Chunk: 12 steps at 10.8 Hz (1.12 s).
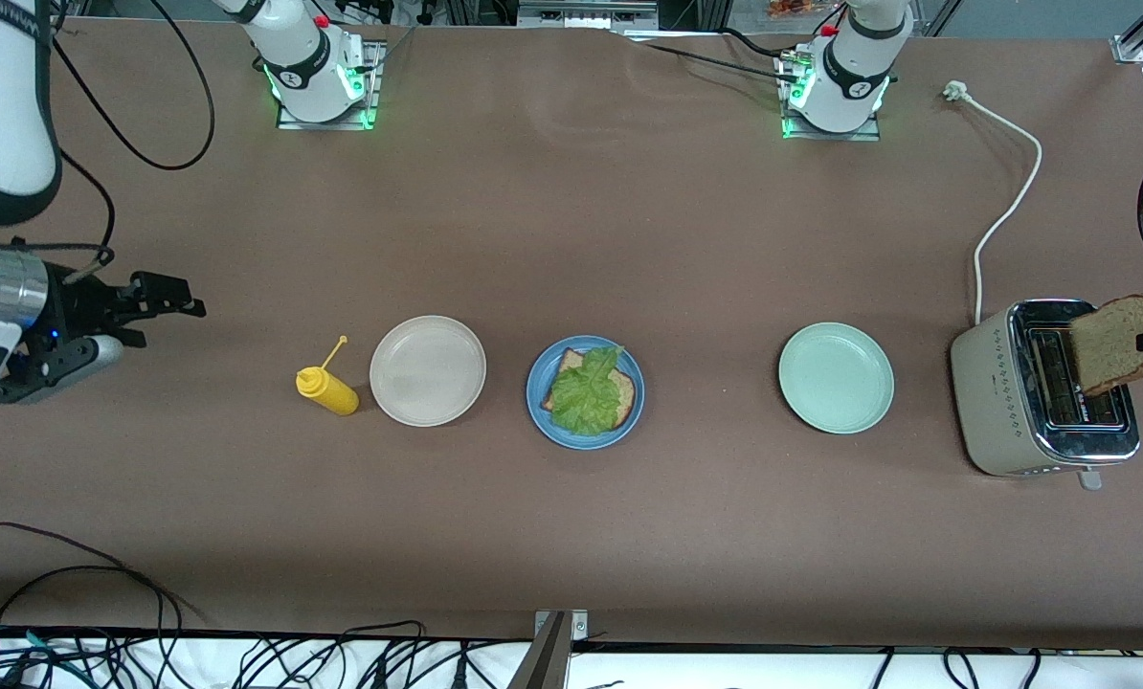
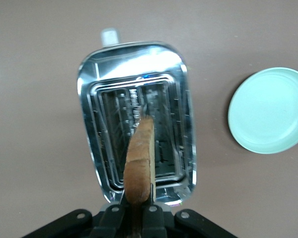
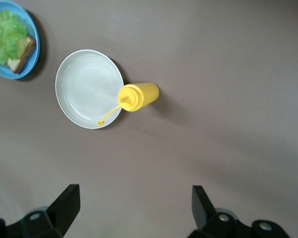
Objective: Make sandwich in blue plate with both arms
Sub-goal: 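Lift the toast out and carry it over the blue plate with the left gripper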
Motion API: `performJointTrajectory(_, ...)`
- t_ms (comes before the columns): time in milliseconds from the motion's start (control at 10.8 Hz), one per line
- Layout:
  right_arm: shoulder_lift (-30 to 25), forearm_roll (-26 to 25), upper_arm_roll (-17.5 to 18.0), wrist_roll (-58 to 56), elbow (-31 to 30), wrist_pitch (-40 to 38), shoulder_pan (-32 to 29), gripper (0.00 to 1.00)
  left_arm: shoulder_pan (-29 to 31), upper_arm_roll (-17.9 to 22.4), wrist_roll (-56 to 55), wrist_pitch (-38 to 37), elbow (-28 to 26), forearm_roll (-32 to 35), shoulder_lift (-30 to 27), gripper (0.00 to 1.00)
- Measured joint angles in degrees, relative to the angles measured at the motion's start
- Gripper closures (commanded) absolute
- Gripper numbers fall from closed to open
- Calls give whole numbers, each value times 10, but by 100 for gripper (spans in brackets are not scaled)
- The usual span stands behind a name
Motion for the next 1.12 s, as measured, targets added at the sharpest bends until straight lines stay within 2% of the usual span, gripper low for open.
performJointTrajectory(372,-94,-40,6,108,-61,-7,-1,0,-64,-4,-1,-62,2,-18,-48,100)
performJointTrajectory(651,-138,-103,36,163,-76,-19,-3,0,-80,-17,-1,-82,1,-102,-51,100)
performJointTrajectory(930,-156,-115,40,168,-85,-24,-13,0,-86,-56,-1,-84,-12,-202,-39,100)
performJointTrajectory(1116,-176,-120,40,168,-113,-23,-18,0,-119,-71,-7,-84,-23,-254,-13,100)
